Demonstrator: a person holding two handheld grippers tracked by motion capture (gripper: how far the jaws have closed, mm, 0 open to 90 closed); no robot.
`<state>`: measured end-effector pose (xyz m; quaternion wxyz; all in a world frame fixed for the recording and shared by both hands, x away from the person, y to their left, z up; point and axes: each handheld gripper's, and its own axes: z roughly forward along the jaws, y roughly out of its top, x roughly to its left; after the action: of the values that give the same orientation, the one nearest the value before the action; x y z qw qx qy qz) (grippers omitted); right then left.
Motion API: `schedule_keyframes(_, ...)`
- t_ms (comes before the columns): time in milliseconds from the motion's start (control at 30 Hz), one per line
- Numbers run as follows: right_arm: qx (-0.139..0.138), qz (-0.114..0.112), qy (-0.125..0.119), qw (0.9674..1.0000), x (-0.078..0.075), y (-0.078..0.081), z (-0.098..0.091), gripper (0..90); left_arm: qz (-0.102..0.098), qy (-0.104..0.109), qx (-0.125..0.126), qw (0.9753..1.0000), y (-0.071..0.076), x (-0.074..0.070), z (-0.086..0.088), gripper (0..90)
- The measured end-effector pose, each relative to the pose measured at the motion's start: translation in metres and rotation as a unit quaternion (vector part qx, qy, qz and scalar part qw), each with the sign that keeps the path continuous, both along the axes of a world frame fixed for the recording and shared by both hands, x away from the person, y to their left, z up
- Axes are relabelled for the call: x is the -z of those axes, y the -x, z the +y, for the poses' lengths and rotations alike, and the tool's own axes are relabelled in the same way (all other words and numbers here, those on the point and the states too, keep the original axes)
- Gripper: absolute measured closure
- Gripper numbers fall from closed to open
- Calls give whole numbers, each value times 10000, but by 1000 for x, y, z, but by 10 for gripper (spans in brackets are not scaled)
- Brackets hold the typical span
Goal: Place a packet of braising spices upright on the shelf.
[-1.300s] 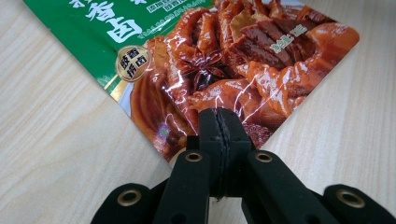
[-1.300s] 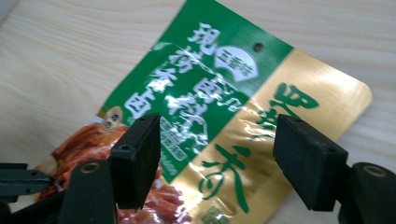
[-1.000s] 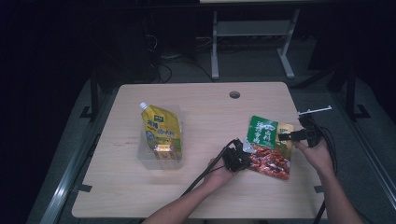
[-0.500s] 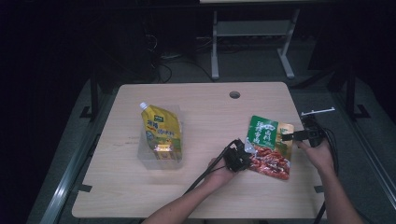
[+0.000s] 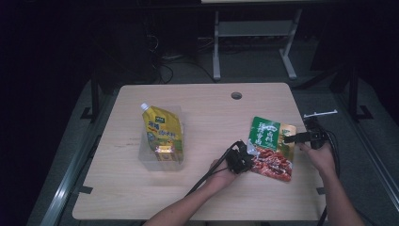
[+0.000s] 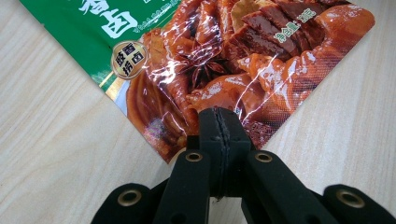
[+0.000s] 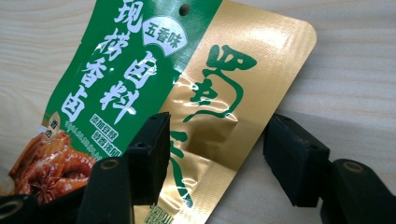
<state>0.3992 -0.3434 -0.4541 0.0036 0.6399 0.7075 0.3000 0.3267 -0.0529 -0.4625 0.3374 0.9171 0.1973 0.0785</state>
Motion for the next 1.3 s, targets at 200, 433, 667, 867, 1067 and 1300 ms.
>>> schedule_keyframes(200,1,-2,-102,9999,0,2,-3,456,-25,-18,21,10000,0,0,0,893)
schedule_keyframes(433,-130,-1,-368,9992,1,3,-4,565,-46,-49,44,10000,0,0,-1,893)
schedule_keyframes(667,-211,100,-510,9984,3,2,-2,627,-71,-90,77,9999,0,-1,-1,893)
schedule_keyframes(867,-173,171,-469,9986,5,1,-2,684,-85,-97,84,9999,0,-1,-1,892)
schedule_keyframes(1067,-183,203,-539,9982,7,1,-1,700,-119,-73,74,9999,0,0,-2,891)
schedule_keyframes(1300,-351,305,-695,9965,9,0,4,760,-112,-90,77,9999,0,0,-3,891)
